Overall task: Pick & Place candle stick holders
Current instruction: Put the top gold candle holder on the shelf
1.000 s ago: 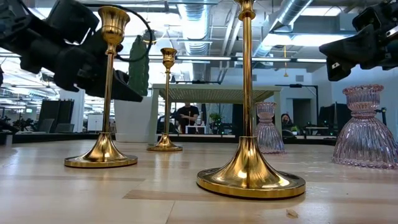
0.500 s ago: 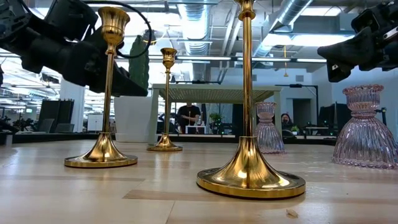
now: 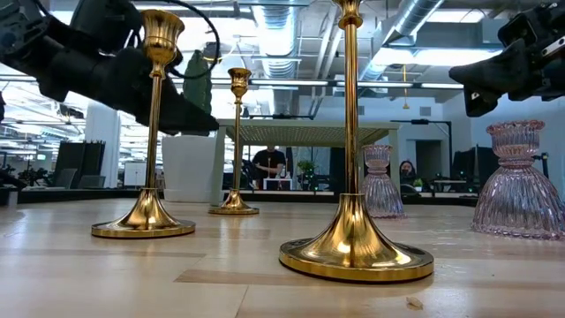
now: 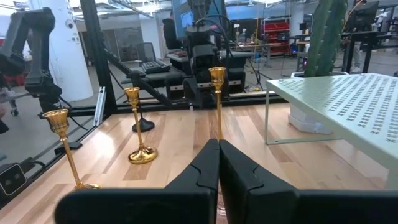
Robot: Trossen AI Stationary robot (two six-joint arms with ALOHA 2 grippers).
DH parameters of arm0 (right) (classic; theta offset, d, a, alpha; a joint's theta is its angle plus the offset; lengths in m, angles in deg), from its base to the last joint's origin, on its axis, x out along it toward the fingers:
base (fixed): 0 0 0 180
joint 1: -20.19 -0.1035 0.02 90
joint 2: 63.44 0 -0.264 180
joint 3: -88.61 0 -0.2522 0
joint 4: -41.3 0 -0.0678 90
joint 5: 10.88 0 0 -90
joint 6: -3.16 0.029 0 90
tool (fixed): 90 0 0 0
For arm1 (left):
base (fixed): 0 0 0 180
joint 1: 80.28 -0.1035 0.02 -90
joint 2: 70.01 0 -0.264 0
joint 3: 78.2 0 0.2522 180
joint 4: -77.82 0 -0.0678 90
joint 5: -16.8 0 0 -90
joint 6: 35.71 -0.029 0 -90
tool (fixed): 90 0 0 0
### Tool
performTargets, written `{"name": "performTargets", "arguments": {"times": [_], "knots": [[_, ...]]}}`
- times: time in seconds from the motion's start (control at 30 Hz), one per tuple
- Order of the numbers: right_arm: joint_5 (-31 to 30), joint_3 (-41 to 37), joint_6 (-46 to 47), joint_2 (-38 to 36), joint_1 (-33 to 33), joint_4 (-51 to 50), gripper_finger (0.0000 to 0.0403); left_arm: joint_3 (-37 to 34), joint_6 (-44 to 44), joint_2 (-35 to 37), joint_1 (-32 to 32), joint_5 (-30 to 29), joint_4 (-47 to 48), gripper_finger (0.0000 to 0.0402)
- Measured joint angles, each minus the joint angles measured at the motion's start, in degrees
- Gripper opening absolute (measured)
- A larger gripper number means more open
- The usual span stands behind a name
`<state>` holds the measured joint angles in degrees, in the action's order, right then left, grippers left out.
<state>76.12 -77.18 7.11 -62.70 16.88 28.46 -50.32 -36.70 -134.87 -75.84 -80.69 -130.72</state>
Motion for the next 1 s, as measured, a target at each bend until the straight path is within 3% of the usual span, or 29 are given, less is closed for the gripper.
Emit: {"name": "performTargets", "arguments": {"times": [0.43,0.73,1.0], "knots": [[0.0,0.0,0.0,0.0,0.0,0.0,0.0,7.2,0.0,-16.6,0.0,-0.2,-5.4,0.0117],[0.0,0.0,0.2,0.0,0.0,0.0,0.0,7.6,0.0,-18.2,0.0,-7.4,-5.4,0.0114],[0.0,0.0,0.1,0.0,0.0,0.0,0.0,7.6,4.8,-18.2,1.0,-7.6,-5.4,0.0112]]}}
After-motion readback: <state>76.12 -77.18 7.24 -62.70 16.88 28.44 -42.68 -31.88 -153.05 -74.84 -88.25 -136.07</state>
